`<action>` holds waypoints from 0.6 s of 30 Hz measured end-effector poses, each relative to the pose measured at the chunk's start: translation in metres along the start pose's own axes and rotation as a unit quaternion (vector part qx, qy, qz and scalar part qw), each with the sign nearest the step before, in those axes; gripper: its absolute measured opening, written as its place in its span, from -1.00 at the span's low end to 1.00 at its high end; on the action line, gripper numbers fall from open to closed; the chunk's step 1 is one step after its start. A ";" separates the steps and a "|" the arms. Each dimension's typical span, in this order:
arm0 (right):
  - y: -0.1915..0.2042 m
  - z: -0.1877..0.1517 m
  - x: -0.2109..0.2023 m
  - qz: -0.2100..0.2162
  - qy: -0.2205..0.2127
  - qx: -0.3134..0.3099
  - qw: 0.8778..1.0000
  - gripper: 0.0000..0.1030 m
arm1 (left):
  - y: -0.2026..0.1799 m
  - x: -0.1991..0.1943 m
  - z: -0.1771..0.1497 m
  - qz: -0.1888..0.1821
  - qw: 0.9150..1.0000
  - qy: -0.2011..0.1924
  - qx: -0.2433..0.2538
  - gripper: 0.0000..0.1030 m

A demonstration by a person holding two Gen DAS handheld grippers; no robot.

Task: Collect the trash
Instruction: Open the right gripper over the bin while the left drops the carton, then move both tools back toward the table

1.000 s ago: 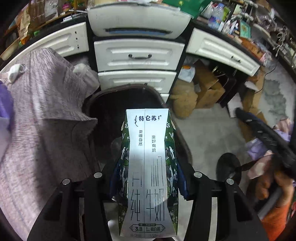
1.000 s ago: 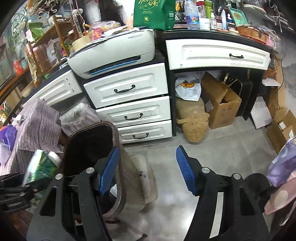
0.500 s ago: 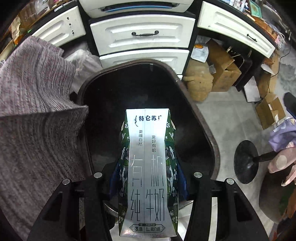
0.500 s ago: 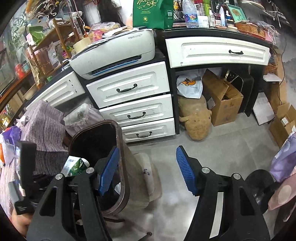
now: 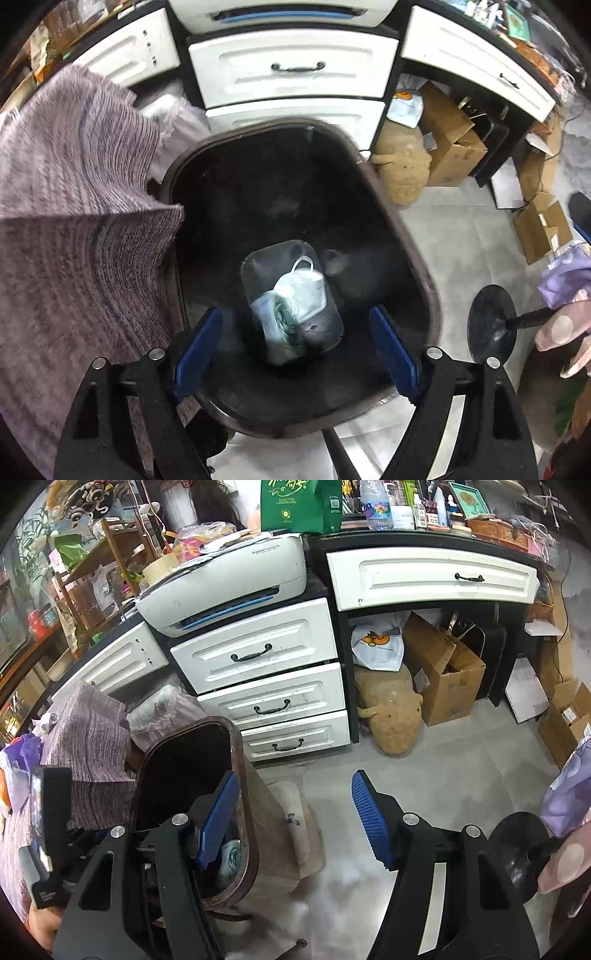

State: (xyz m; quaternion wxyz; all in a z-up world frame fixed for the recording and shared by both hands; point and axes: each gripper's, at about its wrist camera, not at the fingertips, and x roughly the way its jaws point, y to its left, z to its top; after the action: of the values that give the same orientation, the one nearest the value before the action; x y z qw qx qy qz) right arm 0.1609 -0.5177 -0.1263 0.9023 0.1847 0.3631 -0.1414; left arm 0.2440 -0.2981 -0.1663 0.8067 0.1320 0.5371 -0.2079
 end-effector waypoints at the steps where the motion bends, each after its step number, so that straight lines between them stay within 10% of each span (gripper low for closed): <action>1: 0.000 0.001 -0.001 0.000 -0.003 -0.001 1.000 0.24 | -0.003 -0.005 -0.001 -0.004 1.000 -0.007 0.005 0.56; 18: 0.041 0.003 -0.041 0.043 -0.066 -0.059 0.995 0.86 | 0.021 -0.164 -0.051 -0.110 0.978 -0.178 -0.014 0.89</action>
State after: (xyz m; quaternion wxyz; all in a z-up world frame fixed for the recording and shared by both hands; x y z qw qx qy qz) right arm 0.1506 -0.4777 -0.0858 0.9390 0.1366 0.3019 -0.0925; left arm 0.1574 -0.2256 -0.0348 0.8635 0.0213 0.3987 -0.3081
